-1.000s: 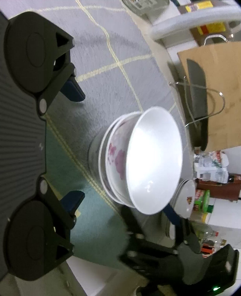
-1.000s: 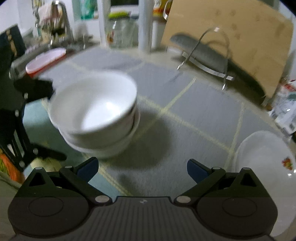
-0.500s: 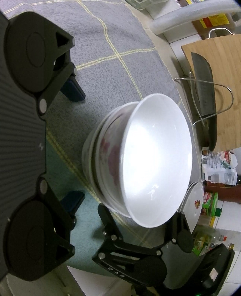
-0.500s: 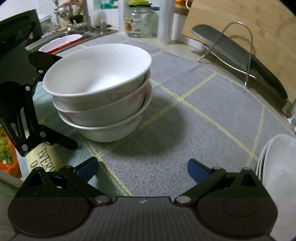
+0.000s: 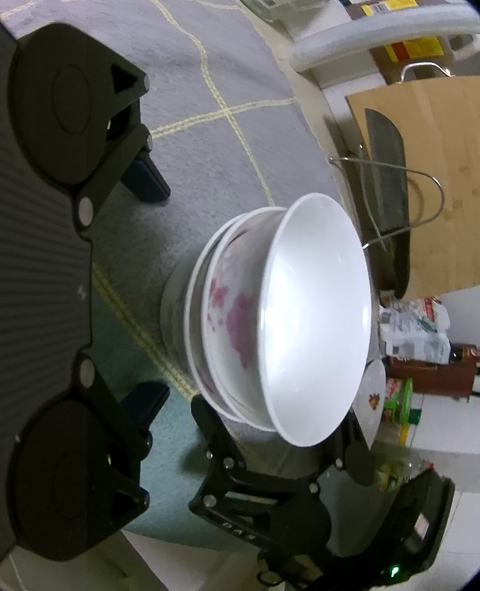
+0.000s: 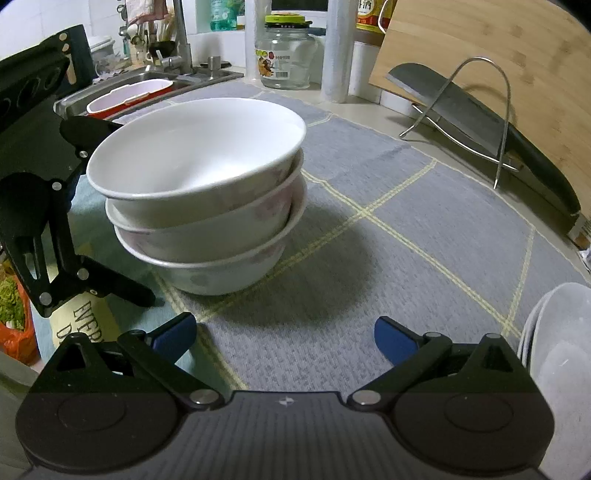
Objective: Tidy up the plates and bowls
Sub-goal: 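Lower the pink-decal bowl into the nested white bowls and open the right gripper, then grasp the stacked bowls' rim with the left gripper and lift them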
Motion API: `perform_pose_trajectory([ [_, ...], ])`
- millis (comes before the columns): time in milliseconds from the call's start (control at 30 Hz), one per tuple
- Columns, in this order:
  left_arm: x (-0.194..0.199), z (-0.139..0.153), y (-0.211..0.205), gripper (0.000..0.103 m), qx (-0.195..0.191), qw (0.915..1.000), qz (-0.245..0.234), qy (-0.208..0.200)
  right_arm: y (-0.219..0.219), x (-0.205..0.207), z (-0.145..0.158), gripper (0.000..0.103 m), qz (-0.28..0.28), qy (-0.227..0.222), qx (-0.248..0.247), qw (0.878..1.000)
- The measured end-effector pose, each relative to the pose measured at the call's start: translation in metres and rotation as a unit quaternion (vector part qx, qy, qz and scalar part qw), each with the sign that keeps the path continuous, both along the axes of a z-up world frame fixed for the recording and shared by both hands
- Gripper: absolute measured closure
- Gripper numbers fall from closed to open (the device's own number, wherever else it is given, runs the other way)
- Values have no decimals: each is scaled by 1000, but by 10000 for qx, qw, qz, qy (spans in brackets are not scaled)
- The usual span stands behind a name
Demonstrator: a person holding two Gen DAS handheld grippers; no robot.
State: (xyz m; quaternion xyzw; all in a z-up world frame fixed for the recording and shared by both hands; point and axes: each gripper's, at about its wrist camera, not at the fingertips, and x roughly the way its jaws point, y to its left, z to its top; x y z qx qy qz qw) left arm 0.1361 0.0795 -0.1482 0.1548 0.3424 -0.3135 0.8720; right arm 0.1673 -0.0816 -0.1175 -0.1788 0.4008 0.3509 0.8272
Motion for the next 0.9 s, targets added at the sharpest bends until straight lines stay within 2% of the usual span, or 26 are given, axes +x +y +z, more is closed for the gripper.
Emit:
perform_pose_trajectory([
  [233, 9, 1, 2, 0, 67, 9987, -506, 40, 11, 7, 1, 0, 371, 81, -95, 9992],
  [333, 11, 3, 5, 1, 88, 9971, -749, -91, 17, 9, 5, 0, 495, 75, -135, 9987],
  [500, 17, 8, 12, 1, 12, 9920, -1241, -220, 27, 11, 10, 0, 691, 59, -145, 9975],
  [667, 27, 9, 15, 3, -92, 9842, -1758, -180, 36, 9, 11, 0, 784, 48, -248, 9966],
  [900, 39, 13, 14, 9, -220, 9773, -2109, -37, 39, 4, 18, 14, 1036, 72, -305, 9941],
])
